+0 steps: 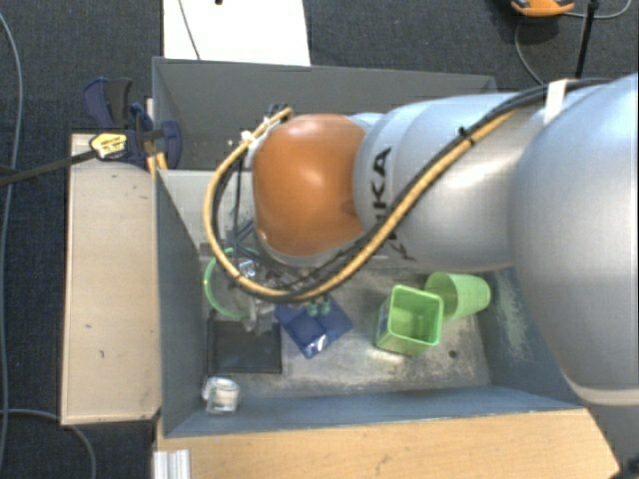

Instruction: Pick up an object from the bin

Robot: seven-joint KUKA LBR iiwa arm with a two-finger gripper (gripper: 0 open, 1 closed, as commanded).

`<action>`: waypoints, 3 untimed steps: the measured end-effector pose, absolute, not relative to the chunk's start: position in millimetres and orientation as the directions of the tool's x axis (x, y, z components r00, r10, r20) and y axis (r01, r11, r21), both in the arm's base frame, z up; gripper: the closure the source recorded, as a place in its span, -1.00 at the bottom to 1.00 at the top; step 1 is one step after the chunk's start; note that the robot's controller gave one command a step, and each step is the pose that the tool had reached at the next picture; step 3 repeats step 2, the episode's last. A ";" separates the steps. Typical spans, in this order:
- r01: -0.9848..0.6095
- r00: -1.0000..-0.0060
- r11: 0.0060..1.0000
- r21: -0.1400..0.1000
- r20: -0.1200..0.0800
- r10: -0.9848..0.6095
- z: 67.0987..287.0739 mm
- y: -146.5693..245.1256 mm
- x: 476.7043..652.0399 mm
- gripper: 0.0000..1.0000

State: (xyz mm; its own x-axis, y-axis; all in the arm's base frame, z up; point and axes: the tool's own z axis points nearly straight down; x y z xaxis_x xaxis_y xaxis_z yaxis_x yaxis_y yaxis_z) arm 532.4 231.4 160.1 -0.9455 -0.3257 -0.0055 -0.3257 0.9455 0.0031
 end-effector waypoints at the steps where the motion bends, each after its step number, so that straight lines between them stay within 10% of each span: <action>1: -0.325 -0.946 0.946 0.003 -0.007 -0.325 214.1 228.4 539.9 1.00; 2: -0.344 -0.939 0.939 0.004 -0.009 -0.344 308.7 241.2 524.3 1.00; 3: -0.344 -0.939 0.939 0.004 -0.009 -0.344 308.7 241.2 524.3 1.00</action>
Offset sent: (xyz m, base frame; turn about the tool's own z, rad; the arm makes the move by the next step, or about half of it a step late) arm -0.0090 0.0097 0.1476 -0.0203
